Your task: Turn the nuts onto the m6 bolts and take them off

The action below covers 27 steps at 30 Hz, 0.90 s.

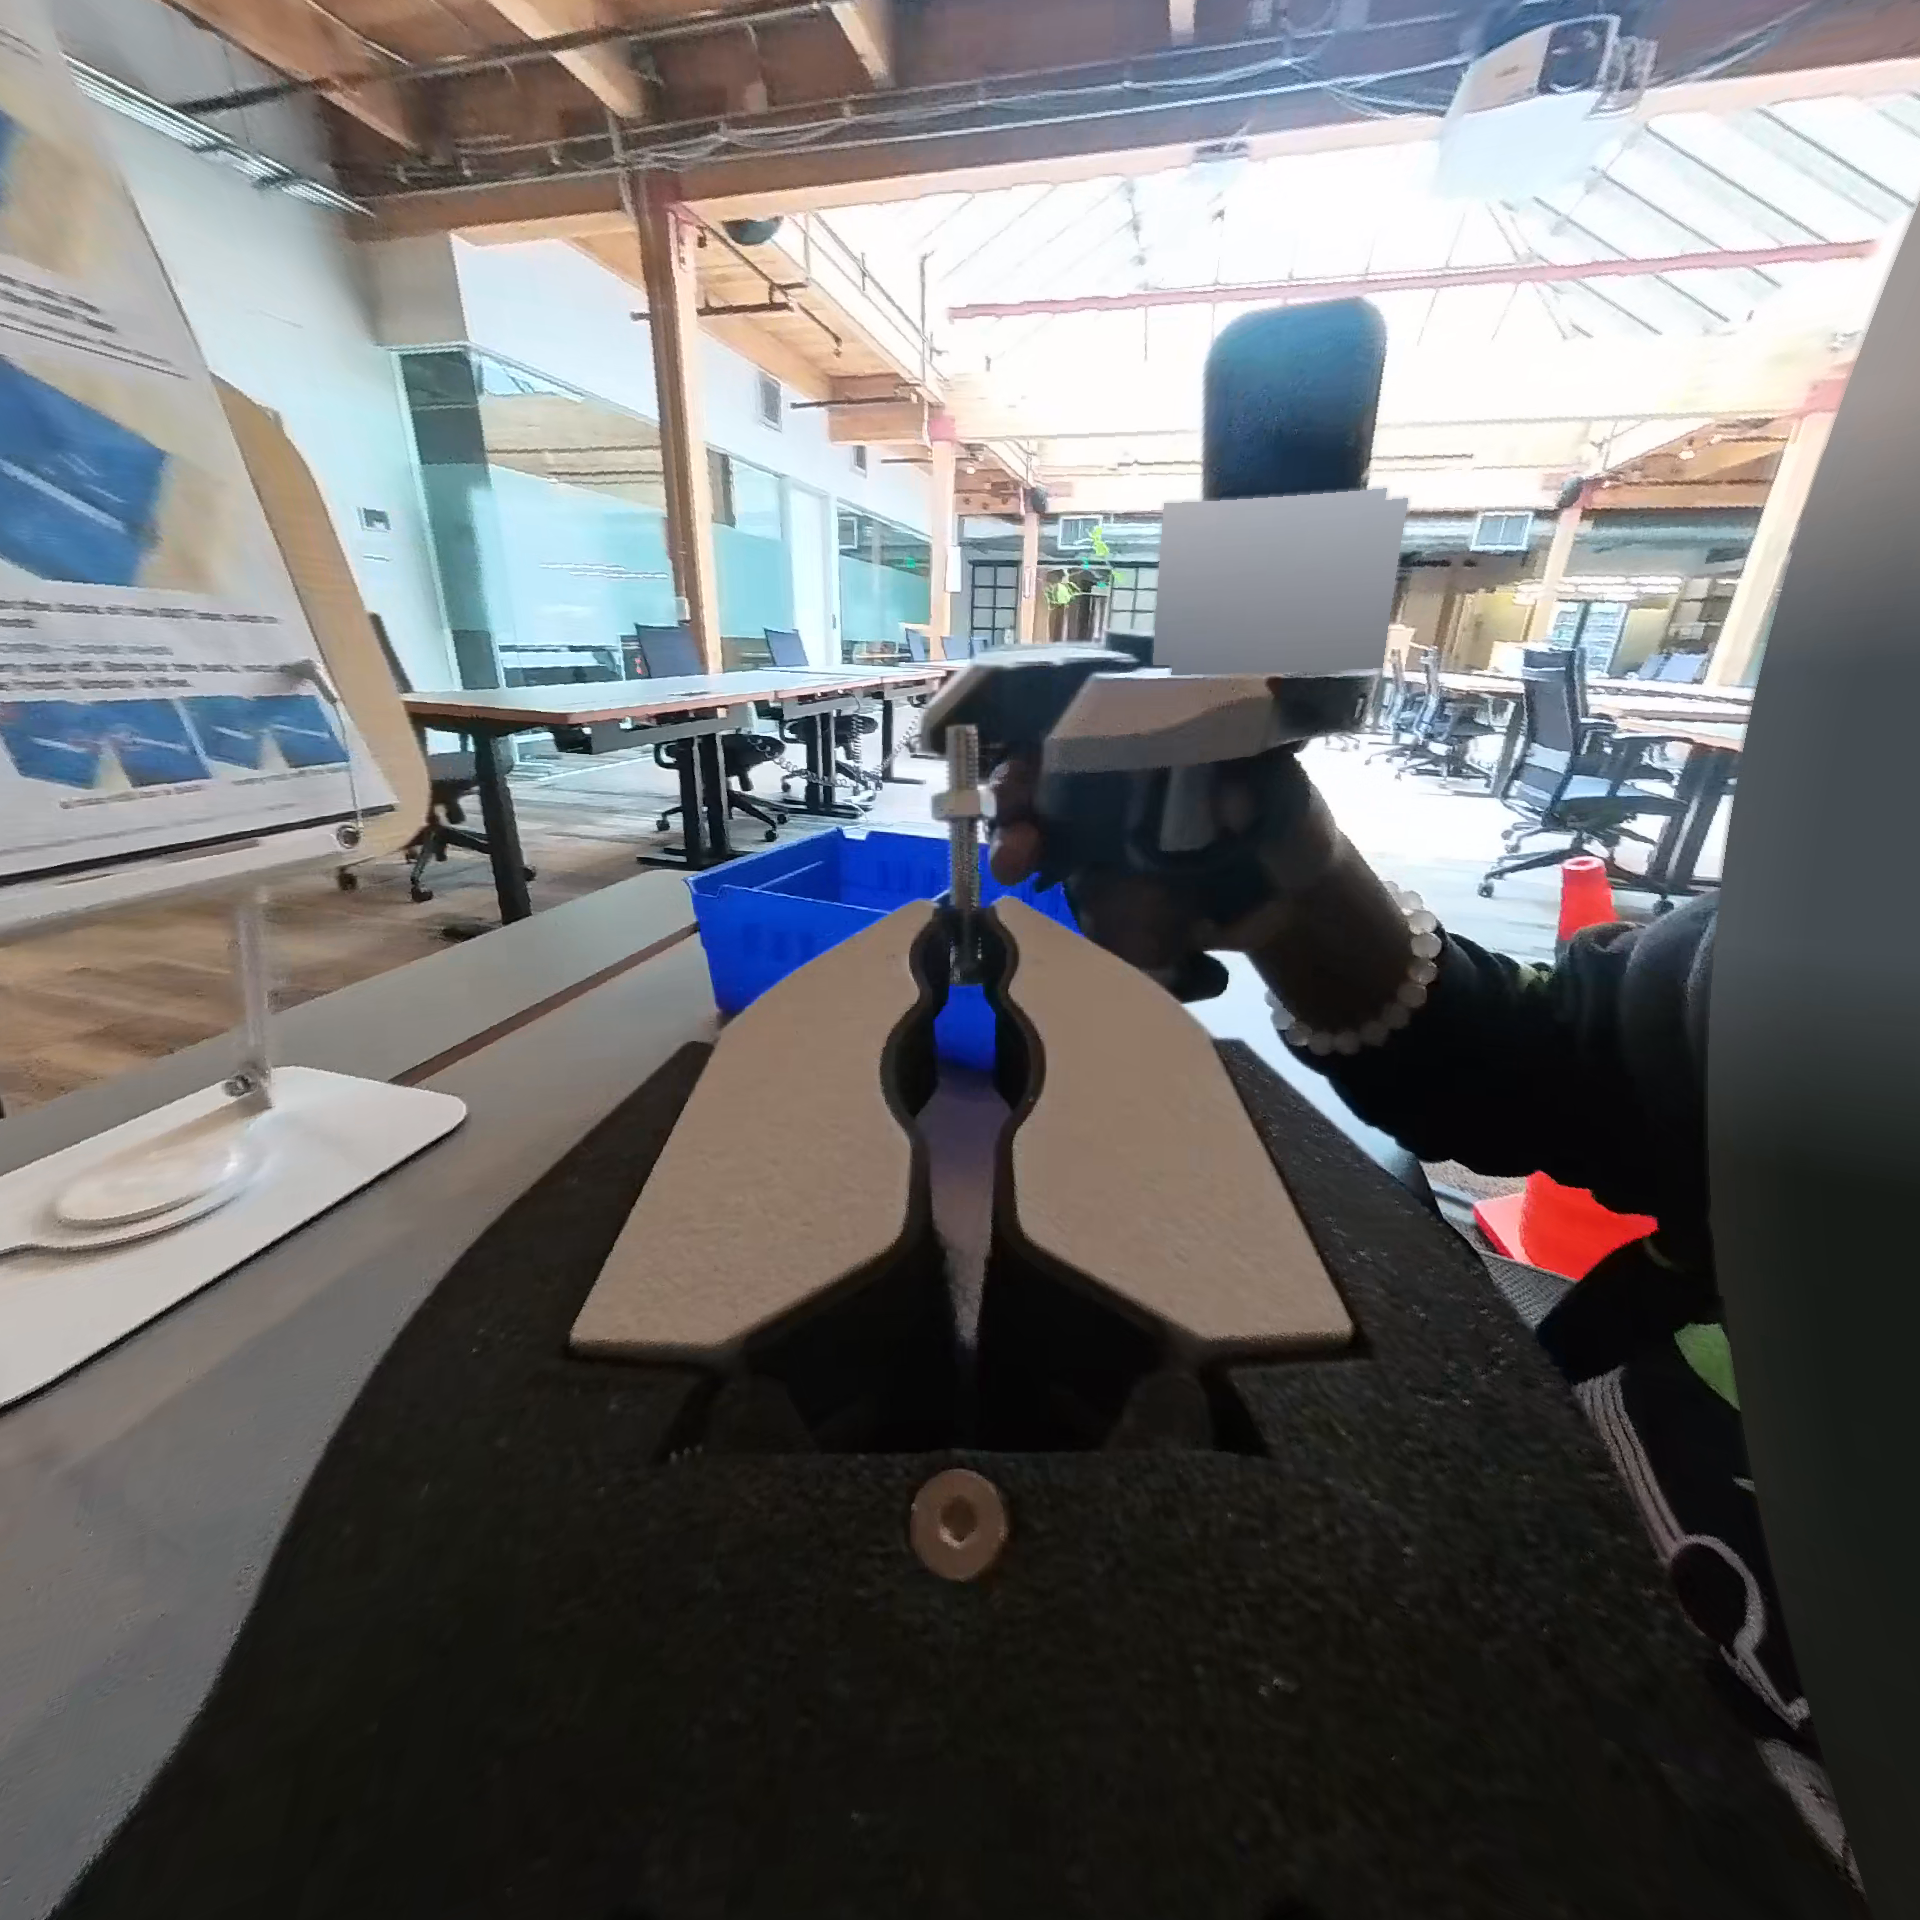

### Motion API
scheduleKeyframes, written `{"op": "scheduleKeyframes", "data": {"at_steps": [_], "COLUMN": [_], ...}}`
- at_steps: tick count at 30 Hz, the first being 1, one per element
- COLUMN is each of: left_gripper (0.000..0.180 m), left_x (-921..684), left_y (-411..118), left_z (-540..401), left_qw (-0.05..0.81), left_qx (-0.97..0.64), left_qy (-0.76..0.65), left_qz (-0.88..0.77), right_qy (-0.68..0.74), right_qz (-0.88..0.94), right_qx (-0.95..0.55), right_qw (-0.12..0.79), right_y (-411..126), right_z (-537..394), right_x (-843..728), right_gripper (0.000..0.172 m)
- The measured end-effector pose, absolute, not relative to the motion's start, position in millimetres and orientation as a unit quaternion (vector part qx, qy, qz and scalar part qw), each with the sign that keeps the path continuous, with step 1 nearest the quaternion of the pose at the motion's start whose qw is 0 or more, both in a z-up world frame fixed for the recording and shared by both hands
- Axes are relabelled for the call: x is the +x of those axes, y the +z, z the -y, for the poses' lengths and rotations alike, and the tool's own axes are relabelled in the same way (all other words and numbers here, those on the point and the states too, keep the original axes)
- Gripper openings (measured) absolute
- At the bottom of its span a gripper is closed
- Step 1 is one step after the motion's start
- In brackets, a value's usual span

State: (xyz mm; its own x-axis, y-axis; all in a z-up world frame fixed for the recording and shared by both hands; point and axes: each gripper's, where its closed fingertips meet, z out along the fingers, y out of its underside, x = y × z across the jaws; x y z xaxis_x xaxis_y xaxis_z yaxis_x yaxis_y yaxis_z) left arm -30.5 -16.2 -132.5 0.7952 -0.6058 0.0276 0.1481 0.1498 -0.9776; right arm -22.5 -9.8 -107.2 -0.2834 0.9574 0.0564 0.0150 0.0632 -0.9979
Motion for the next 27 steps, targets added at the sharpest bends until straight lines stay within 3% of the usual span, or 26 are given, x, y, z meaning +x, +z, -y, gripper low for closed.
{"op": "scheduleKeyframes", "data": {"at_steps": [5, 12, 16, 18, 27], "left_gripper": [0.005, 0.006, 0.032, 0.036, 0.013], "left_x": [-18.9, -11.5, -6.0, -3.7, 0.9], "left_y": [-140.5, -152.1, -168.3, -175.0, -182.9], "left_z": [12.0, 8.6, 4.7, 2.5, -0.5], "left_qw": [0.723, 0.713, 0.691, 0.685, 0.676], "left_qx": [-0.606, -0.618, -0.643, -0.649, -0.651], "left_qy": [-0.263, -0.244, -0.211, -0.200, -0.206], "left_qz": [-0.203, -0.226, -0.256, -0.264, -0.276], "right_qy": [0.553, 0.538, 0.525, 0.527, 0.507], "right_qz": [0.591, 0.610, 0.624, 0.627, 0.649], "right_qx": [-0.414, -0.415, -0.412, -0.409, -0.403], "right_qw": [0.417, 0.408, 0.407, 0.403, 0.400], "right_y": [-111.7, -122.2, -126.9, -128.1, -137.5], "right_z": [11.1, 10.0, 12.6, 16.3, 20.4], "right_x": [-23.0, -20.4, -19.7, -19.7, -21.8], "right_gripper": [0.006, 0.004, 0.004, 0.004, 0.004]}}
